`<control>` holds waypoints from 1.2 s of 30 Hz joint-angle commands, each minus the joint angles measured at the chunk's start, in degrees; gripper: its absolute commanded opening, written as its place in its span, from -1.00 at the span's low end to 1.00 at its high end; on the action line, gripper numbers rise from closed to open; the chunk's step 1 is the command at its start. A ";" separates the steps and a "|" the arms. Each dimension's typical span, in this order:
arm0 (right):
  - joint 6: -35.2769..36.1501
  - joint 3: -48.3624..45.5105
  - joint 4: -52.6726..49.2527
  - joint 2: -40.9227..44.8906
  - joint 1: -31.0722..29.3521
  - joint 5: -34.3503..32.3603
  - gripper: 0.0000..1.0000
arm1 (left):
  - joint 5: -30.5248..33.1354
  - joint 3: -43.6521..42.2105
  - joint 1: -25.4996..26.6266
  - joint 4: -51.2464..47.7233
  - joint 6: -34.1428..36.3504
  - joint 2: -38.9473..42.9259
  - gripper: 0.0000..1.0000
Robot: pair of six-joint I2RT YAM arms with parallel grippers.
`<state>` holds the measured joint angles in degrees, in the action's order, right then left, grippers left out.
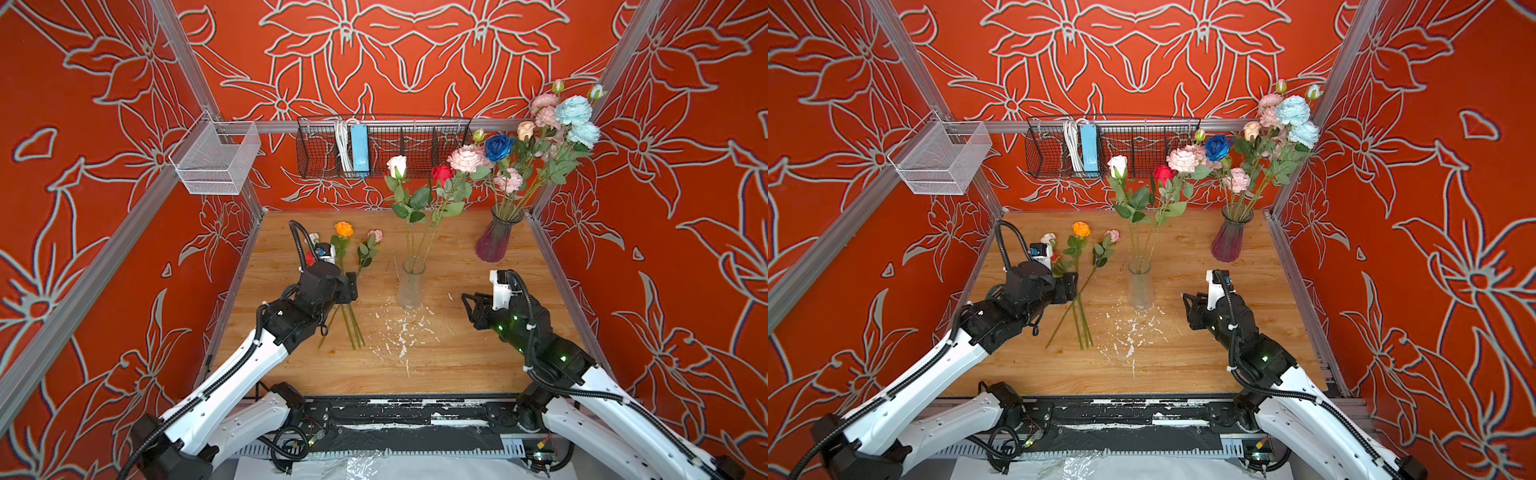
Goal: Arrange the flowers into the vase
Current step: 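Open the left gripper and withdraw it to the loose roses, then lower the left gripper and close it on the red rose stem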
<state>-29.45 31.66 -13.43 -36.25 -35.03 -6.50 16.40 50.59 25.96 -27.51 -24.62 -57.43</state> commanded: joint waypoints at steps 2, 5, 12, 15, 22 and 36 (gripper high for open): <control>-1.75 -0.33 1.98 -1.60 -0.05 0.91 -0.12 | -8.55 0.21 -5.71 -1.57 -6.87 -10.14 0.41; -1.88 -0.63 2.19 -3.08 -0.04 1.60 -0.13 | -8.79 4.56 -6.05 -0.09 -5.25 -19.99 0.36; -2.36 -1.89 1.86 -3.41 -0.06 3.40 -0.13 | -9.65 24.23 -6.27 -5.28 2.71 -44.39 0.26; -2.27 -2.13 1.31 -2.78 0.01 3.23 -0.13 | -6.55 32.11 -6.35 -8.90 4.23 -51.08 0.22; -1.58 -2.21 0.52 -2.07 0.22 3.33 -0.13 | -9.46 41.28 -6.63 -11.54 5.05 -58.81 0.07; -0.34 -1.40 1.86 -4.85 0.31 6.16 -0.14 | -10.52 21.87 -12.78 -7.69 -9.12 -45.17 -0.02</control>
<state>-30.15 29.93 -12.75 -39.99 -34.98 -2.09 7.20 74.48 14.76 -36.73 -29.02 -104.09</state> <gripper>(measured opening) 0.433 0.491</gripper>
